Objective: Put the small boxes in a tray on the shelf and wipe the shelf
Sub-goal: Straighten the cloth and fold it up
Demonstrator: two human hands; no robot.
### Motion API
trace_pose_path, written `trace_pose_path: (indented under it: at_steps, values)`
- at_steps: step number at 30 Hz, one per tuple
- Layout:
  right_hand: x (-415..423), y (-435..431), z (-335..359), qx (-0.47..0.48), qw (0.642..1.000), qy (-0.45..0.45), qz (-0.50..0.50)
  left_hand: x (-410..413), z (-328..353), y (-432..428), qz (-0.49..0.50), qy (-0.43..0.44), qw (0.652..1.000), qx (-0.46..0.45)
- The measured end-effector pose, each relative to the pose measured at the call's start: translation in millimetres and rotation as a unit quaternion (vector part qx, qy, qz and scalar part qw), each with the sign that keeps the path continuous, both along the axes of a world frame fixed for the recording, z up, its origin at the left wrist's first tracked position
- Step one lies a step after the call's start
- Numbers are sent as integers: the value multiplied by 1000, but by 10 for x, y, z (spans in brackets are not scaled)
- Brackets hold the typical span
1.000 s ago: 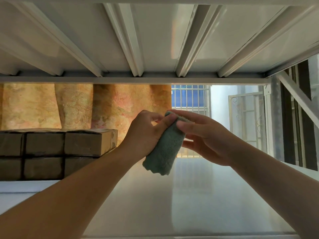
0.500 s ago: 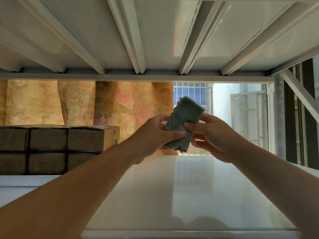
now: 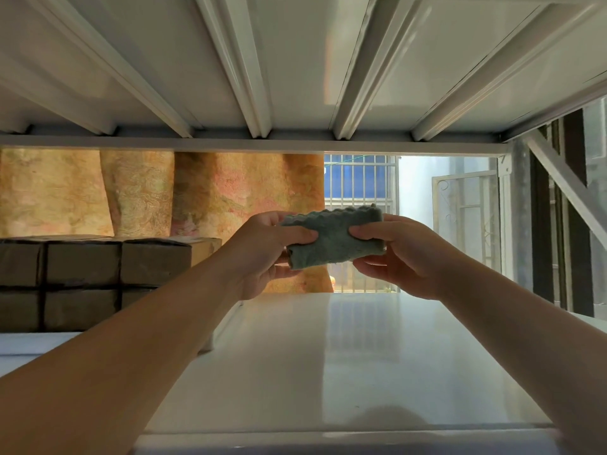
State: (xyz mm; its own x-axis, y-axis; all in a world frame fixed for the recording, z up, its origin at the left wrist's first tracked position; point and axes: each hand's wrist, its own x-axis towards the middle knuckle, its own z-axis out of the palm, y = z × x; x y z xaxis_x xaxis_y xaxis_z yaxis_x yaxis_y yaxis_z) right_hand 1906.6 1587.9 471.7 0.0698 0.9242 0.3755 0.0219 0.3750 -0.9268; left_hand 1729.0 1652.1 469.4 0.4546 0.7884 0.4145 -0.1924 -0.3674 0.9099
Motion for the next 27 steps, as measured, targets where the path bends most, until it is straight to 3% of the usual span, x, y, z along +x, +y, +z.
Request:
trace_pose_path:
  at_steps: [5,13,22,27]
  values:
    - [-4,-6,7,26,999,33,20,-7,18,-12,-9,-35,999,14]
    - [75,-23,2,28,999,45,-11,-3,12,-101,-15,4,986,163]
    - [32,-70,17,86,995,34,38,-15,29,-127,-13,-47,990,131]
    - [98,-23,-18,36,993,34,103,-22,-10,-124,-26,-42,992,118]
